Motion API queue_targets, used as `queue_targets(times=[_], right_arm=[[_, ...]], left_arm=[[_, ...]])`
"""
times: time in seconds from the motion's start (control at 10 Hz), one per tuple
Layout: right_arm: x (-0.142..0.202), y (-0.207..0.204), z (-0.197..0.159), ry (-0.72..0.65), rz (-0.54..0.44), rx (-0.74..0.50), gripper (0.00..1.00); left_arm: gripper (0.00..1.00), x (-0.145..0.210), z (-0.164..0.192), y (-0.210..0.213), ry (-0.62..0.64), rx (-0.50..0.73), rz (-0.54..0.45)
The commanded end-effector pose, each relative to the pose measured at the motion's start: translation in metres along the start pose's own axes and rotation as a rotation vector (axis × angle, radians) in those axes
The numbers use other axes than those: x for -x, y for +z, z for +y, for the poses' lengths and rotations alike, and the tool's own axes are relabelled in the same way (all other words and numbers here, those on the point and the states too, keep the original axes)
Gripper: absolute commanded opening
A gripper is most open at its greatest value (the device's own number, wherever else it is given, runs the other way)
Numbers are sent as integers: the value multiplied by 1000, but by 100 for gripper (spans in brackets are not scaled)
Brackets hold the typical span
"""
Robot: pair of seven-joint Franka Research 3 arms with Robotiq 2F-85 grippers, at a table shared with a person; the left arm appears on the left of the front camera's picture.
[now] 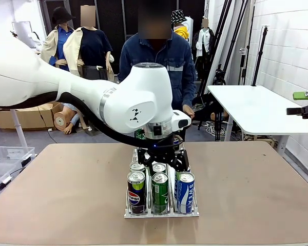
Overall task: Retrieve and hand over the desired beverage to the person.
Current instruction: Pick up a can of the same type that the person held from the Automatic Can Dispenser.
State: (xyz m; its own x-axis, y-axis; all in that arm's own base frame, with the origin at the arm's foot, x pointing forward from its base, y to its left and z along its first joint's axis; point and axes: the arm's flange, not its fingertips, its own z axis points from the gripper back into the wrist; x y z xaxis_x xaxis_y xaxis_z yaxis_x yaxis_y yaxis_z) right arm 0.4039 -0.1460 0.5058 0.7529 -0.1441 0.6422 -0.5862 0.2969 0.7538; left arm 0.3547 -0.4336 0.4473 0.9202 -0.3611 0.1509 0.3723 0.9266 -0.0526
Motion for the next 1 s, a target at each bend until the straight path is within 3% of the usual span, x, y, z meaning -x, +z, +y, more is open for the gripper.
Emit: queue_targets(times=[0.0,0.9], right_arm=[[0,1,1,2,-6,-14,100],[0,1,1,2,-6,-14,100]], left_arm=[[100,-8,-14,-2,30,-53,4],[100,-3,-6,5,91,-89,-10]])
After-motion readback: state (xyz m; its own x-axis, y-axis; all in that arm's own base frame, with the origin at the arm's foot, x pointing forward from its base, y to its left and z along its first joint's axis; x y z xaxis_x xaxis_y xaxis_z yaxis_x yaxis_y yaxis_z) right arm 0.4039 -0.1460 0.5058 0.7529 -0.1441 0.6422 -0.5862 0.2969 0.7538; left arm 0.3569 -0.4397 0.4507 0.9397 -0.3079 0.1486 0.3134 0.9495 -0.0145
